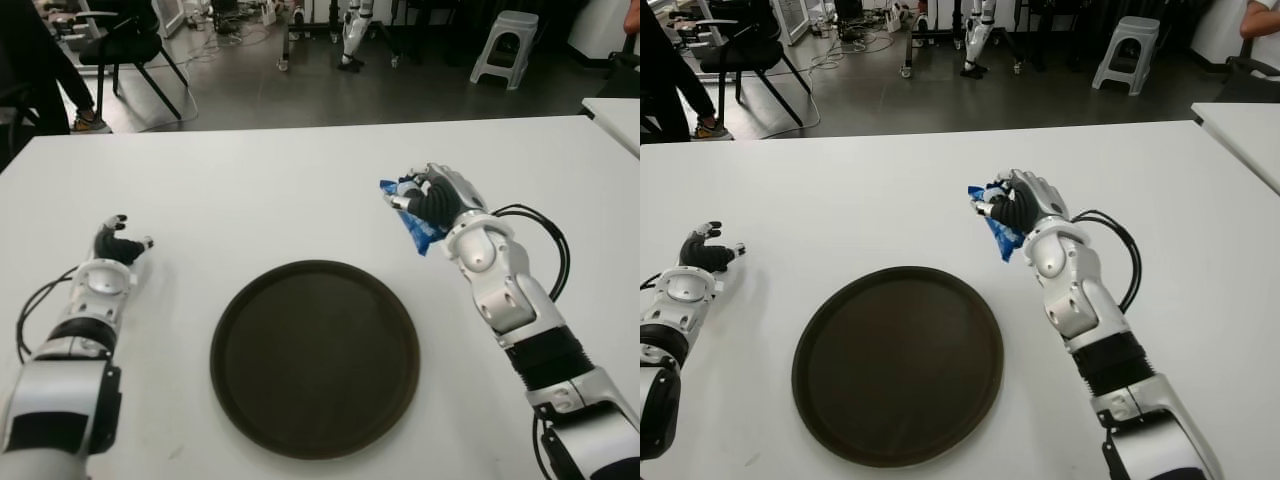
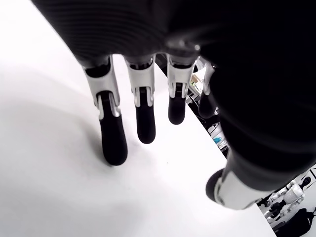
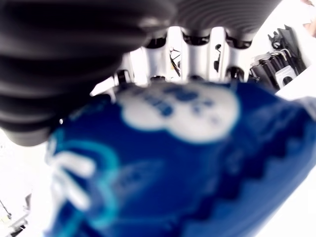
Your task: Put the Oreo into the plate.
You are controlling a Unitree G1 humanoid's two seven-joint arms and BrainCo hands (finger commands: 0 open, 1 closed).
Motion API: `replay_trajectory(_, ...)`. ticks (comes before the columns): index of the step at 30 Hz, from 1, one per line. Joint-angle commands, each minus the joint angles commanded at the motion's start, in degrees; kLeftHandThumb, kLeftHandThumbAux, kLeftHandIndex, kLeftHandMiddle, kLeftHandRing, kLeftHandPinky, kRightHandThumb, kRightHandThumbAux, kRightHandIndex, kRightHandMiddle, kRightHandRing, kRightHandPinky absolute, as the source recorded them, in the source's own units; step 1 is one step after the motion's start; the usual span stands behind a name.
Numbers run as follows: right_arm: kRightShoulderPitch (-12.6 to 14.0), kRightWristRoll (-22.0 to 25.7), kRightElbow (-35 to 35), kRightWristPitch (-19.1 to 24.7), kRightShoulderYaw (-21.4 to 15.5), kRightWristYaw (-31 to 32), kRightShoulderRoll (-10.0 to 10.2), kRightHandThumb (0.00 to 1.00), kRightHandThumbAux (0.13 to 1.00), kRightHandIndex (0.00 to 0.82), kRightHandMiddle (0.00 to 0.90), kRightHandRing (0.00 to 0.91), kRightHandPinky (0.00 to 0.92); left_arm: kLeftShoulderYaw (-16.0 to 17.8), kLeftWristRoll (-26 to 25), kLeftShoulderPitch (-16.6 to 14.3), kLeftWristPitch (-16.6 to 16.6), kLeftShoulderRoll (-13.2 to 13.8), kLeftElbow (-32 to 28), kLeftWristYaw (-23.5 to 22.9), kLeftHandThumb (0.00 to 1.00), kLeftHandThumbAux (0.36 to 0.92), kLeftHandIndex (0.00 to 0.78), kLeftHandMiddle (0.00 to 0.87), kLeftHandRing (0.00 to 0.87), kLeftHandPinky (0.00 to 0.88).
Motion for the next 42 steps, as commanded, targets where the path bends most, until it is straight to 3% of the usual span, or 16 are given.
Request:
replay_trajectory(11,-0.52,1.51,-0.24,-4.08,1.71,0.59,2.98,0.703,0.721,0.440,0.798,0.796,0.790,-0.74,0.73,-0.15,0.20,0.03,0.10,0.16,0.265,0.748,0.042,0.133,0.166,0.178)
replay_trajectory(30,0.25,1.94,1.41,-9.12,8.92,4.78,7.85,0.702,0.723,0.438,0.776,0.775,0.762,-1.05,1.02,-0.24,0.55,-0.17,0.32,0.71,0.259,0.741,0.045,0.138,0.180,0.198)
replay_trajectory(42,0.00,2.13,1.99,-10.92,10.91,8.36,8.20,0.705,0.722,0.436,0.779,0.782,0.774,-0.07,0.22,0.01,0.33,-0.40,0.41,0.60,0.255,0.731,0.037,0.136,0.173,0.187)
